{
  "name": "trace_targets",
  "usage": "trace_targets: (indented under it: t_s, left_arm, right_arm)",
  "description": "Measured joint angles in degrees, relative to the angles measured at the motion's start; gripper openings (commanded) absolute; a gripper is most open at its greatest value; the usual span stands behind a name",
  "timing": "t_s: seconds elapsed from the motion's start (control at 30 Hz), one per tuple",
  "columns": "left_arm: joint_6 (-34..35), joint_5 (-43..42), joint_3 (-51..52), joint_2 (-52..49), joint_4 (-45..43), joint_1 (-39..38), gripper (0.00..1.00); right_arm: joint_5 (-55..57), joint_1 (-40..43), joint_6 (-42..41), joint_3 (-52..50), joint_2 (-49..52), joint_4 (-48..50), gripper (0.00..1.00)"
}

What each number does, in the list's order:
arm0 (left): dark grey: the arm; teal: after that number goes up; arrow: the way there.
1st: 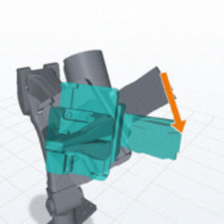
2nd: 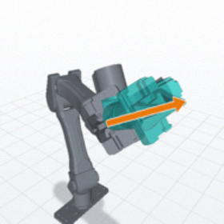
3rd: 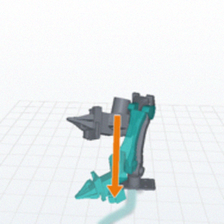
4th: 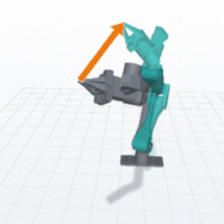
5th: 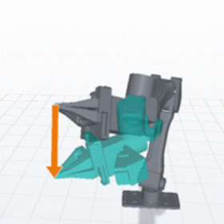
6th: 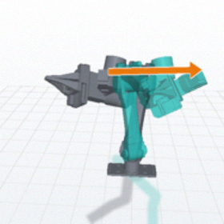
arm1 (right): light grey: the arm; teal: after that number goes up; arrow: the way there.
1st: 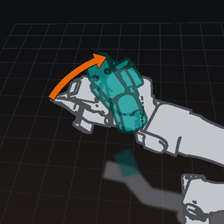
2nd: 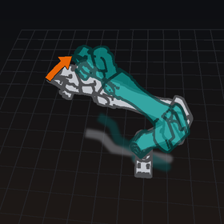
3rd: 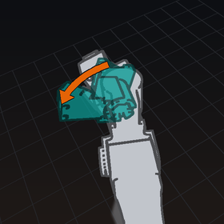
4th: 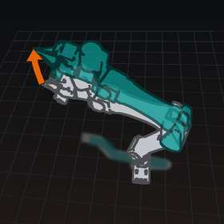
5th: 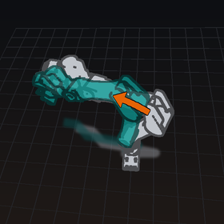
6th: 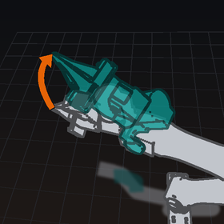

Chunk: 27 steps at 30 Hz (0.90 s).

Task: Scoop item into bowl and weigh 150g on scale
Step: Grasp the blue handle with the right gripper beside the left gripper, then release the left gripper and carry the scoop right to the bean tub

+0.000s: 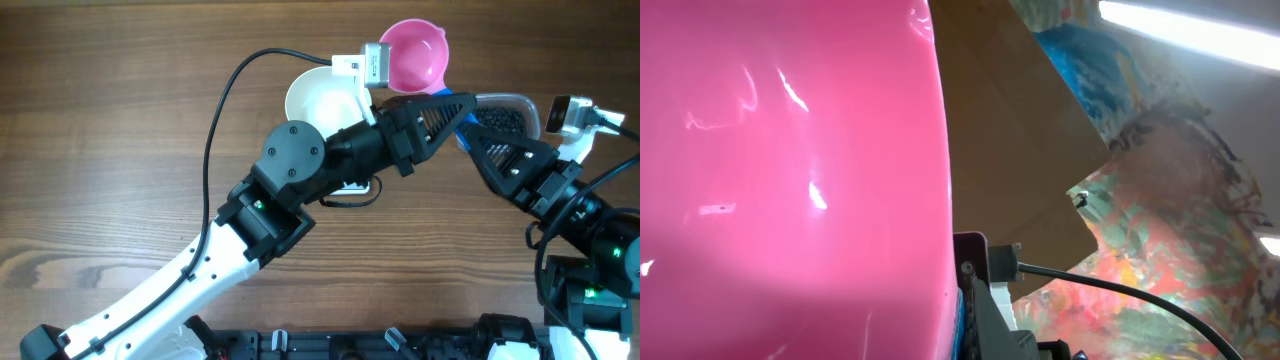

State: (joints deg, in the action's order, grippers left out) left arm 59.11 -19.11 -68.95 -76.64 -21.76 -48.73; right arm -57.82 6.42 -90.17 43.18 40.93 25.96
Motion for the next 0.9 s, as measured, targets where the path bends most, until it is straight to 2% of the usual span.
trace_targets:
  t_s: [0.1,0.13,0.17,0.2,0.33,0.37,0.4,0.47,0.53,0.63,0.7,0.8,0.9]
  left_arm:
    - [0.0,0.0,0.0,0.0,-0.1,0.0,0.11]
    - [0.1,0.0,0.0,0.0,-0.1,0.0,0.21]
    - [0.1,0.0,0.0,0.0,-0.1,0.0,0.36]
    - [0.2,0.1,0.0,0.0,-0.1,0.0,0.58]
    - [0.4,0.2,0.0,-0.1,0.2,0.0,0.93]
    - [0.0,0.3,0.0,-0.1,0.3,0.0,0.96]
    - [0.1,0.3,0.0,-0.1,0.3,0.0,1.0]
    - [0.3,0.4,0.0,-0.1,0.4,0.0,1.0]
    - [0.2,0.5,0.0,-0.1,1.6,0.0,1.0]
    - [0.2,0.4,0.0,-0.1,5.2,0.3,1.0]
    - [0.1,0.5,-0.1,-0.1,10.1,1.5,1.0]
    - [-0.2,0.5,-0.1,-0.1,17.2,4.0,1.0]
    - [-3.7,0.6,-0.2,-0.2,24.9,7.1,1.0]
  right_arm:
    - [0.0,0.0,0.0,0.0,0.0,0.0,0.06]
    - [0.0,0.0,0.0,0.0,0.0,0.0,0.04]
    - [0.0,0.0,-0.1,0.0,0.0,-0.1,0.04]
    - [0.0,0.0,0.0,0.0,0.0,-0.2,0.04]
    - [0.0,0.0,0.4,0.0,0.0,-0.1,0.04]
    - [0.0,0.0,1.0,0.0,0.0,-0.1,0.04]
    - [0.1,0.0,2.1,0.0,0.0,-0.2,0.04]
    - [0.9,0.0,5.7,0.0,0.0,-1.6,0.04]
    - [2.7,0.0,8.6,0.2,0.0,-6.1,0.04]
    - [6.3,0.0,17.2,0.2,0.1,-12.4,0.04]
    - [9.0,0.0,24.1,0.2,0.0,-18.1,0.04]
    - [11.8,0.0,30.1,0.2,0.1,-22.4,0.05]
    - [13.1,0.0,34.4,0.2,0.0,-24.8,0.05]
